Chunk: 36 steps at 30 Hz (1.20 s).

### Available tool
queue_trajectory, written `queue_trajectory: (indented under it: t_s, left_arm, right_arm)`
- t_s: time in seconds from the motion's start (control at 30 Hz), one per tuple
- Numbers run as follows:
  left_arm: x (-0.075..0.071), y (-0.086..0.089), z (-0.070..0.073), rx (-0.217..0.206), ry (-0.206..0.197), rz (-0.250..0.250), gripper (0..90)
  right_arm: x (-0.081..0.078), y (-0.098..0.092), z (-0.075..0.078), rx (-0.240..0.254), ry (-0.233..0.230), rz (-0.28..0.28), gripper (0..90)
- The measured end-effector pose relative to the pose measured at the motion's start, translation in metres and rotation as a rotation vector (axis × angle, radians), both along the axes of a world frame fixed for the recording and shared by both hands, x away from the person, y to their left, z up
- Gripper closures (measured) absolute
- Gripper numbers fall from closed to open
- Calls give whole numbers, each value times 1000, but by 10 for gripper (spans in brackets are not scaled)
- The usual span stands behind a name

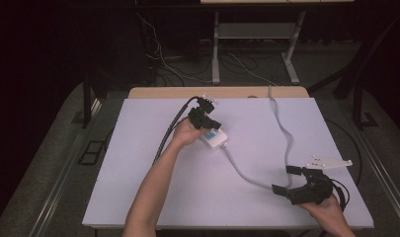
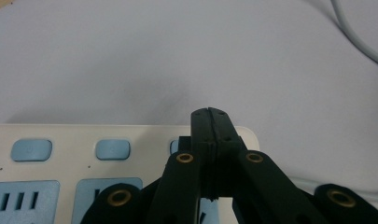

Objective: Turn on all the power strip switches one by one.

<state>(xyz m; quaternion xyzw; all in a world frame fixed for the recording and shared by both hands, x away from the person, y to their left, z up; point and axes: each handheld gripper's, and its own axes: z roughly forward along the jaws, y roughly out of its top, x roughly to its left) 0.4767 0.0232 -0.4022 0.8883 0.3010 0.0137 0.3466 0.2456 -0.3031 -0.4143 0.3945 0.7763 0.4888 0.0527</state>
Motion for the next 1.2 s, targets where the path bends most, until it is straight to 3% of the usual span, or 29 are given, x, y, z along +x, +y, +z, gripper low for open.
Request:
queue_trajectory:
  t_s: [0.67,0.83,1.0,1.2]
  left_arm:
    - [5,2,-10,20,10,16,899]
    - [7,5,-12,-6,33,18,900]
    - [5,0,-11,34,13,13,900]
    - [6,1,-12,23,23,28,900]
  right_arm:
    - [0,-2,1,-1,-7,-1,3]
    - [-1,-3,2,0,-8,-3,3]
    - [0,-2,2,-3,-8,-3,3]
    - [-2,-2,3,-2,-12,-6,3]
